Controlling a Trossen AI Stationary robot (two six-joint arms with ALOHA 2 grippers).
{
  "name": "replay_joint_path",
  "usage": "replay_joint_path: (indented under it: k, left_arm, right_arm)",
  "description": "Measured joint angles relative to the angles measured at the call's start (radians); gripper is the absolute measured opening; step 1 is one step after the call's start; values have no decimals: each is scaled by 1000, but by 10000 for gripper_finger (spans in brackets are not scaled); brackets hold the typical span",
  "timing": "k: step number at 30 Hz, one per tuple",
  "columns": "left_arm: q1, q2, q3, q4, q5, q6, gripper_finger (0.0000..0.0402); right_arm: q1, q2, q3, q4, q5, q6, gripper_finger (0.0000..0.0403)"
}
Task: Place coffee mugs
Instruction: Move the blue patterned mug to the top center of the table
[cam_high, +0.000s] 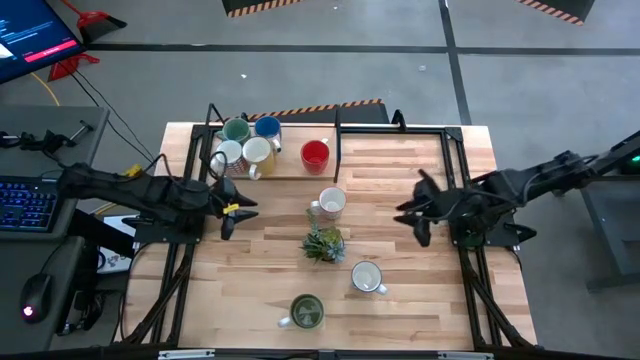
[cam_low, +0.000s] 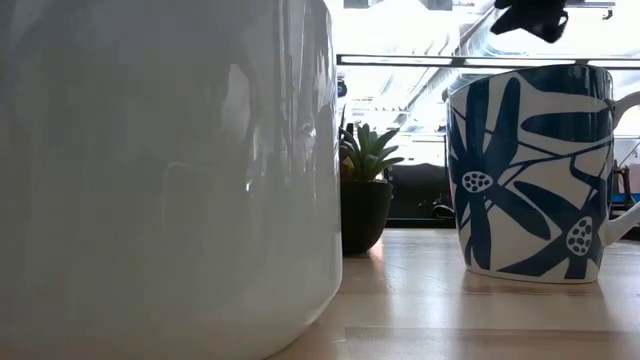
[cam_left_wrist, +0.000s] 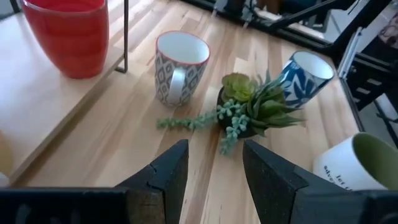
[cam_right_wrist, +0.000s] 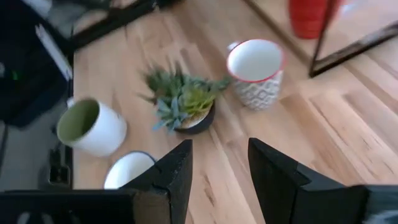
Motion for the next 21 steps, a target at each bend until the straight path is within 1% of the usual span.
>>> replay_joint_path:
  k: [7, 9, 11, 14, 18, 21]
  left_arm:
    - [-2, 62, -8, 62, 12, -28, 142]
    - [-2, 71, -8, 67, 19, -29, 142]
    - [-2, 74, -8, 71, 29, -29, 142]
    - [-2, 74, -8, 72, 54, -28, 142]
    - [-3, 74, -8, 69, 63, -1, 142]
    - [-3, 74, -8, 69, 64, 15, 142]
  right_arm:
    - [5, 173, 0, 62, -124, -53, 138]
    - [14, 218, 5, 86, -139, -75, 138]
    - [22, 272, 47, 84, -138, -89, 138]
    - [34, 358, 148, 47, -126, -130, 138]
    - [52, 492, 288, -56, -122, -144, 138]
    - [73, 587, 360, -159, -141, -133, 138]
